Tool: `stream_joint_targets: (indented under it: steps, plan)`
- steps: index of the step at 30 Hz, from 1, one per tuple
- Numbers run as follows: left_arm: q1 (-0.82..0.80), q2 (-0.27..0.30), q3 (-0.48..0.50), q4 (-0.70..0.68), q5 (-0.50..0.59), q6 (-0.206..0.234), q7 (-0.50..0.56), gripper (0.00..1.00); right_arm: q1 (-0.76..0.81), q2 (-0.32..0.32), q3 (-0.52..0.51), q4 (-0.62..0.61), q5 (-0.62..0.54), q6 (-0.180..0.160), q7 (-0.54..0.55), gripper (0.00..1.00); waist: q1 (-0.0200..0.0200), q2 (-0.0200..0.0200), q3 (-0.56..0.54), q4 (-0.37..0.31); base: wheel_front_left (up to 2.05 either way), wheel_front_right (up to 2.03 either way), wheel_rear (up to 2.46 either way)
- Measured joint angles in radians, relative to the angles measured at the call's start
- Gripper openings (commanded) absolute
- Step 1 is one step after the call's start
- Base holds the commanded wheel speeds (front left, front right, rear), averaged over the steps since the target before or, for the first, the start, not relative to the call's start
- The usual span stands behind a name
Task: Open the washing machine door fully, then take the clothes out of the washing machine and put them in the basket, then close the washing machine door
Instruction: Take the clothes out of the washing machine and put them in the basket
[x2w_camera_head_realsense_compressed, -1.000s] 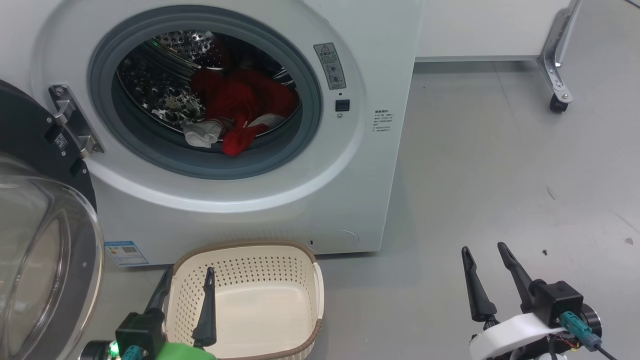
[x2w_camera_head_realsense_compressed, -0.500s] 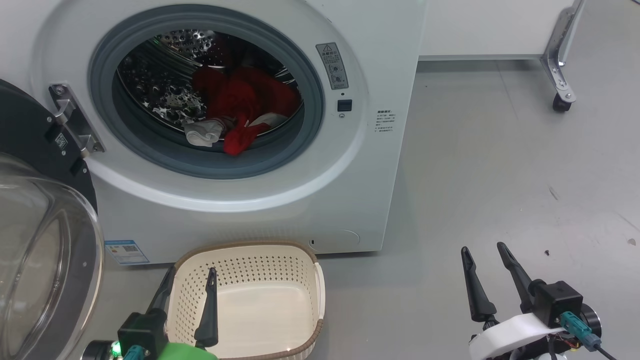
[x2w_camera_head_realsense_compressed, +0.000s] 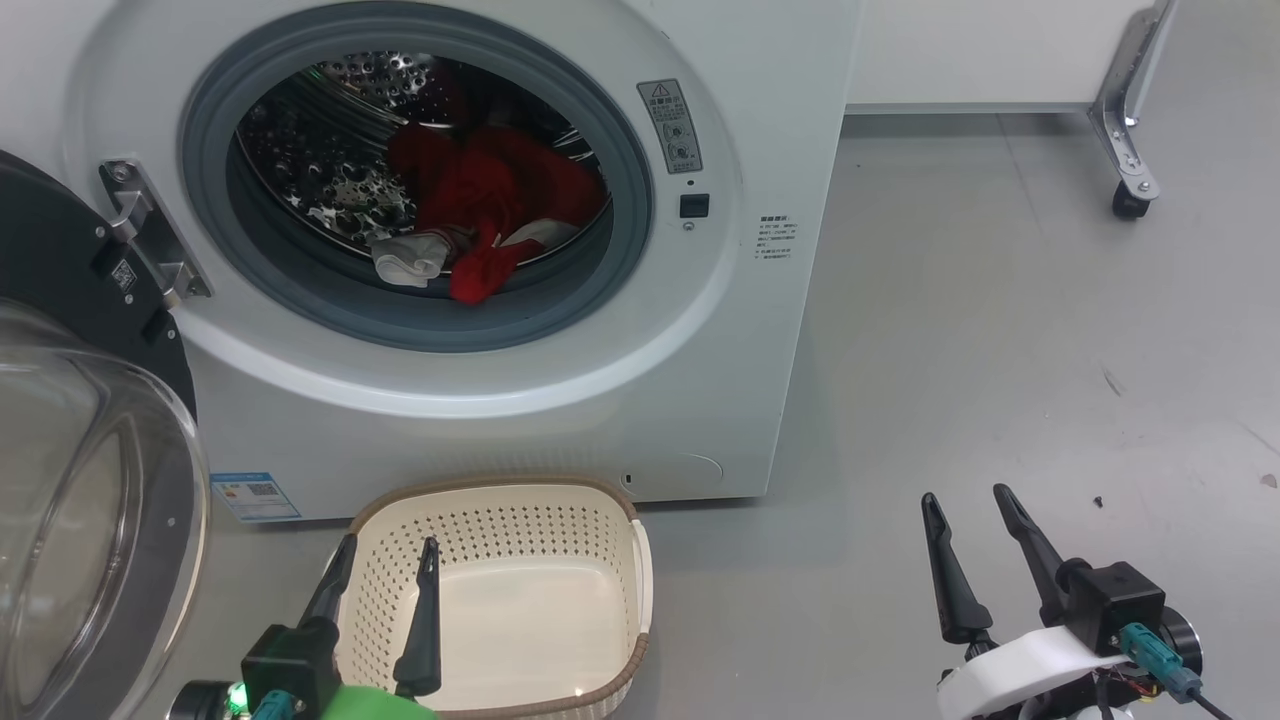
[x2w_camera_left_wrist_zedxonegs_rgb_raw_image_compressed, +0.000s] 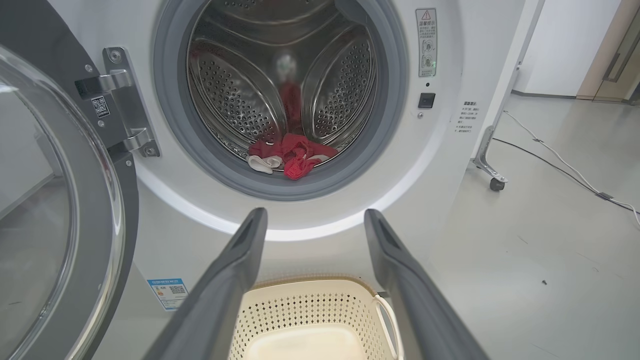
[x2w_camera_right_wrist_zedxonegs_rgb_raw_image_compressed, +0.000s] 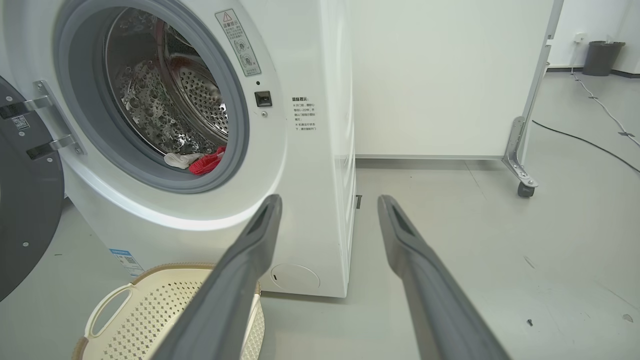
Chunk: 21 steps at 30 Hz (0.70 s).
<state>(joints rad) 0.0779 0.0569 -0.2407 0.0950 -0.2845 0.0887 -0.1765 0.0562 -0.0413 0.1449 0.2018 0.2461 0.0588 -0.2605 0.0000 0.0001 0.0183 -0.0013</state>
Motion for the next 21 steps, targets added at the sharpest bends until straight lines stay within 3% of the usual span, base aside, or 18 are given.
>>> stream_joint_targets:
  steps: [10, 21]
  plan:
    - [-0.012, -0.001, -0.021, 0.0, -0.004, -0.007, 0.02, 1.0, -0.003, 0.0, 0.008, -0.032, -0.004, 0.001, 0.0, 1.0, 0.0, 0.0, 0.058, -0.006, 0.0, 0.0, 0.0]
    - [-0.213, -0.005, -0.044, 0.098, -0.031, -0.051, 0.108, 1.0, -0.062, 0.0, 0.019, -0.066, -0.011, 0.011, 0.0, 1.0, 0.0, 0.0, 0.187, -0.025, 0.0, 0.0, 0.0]
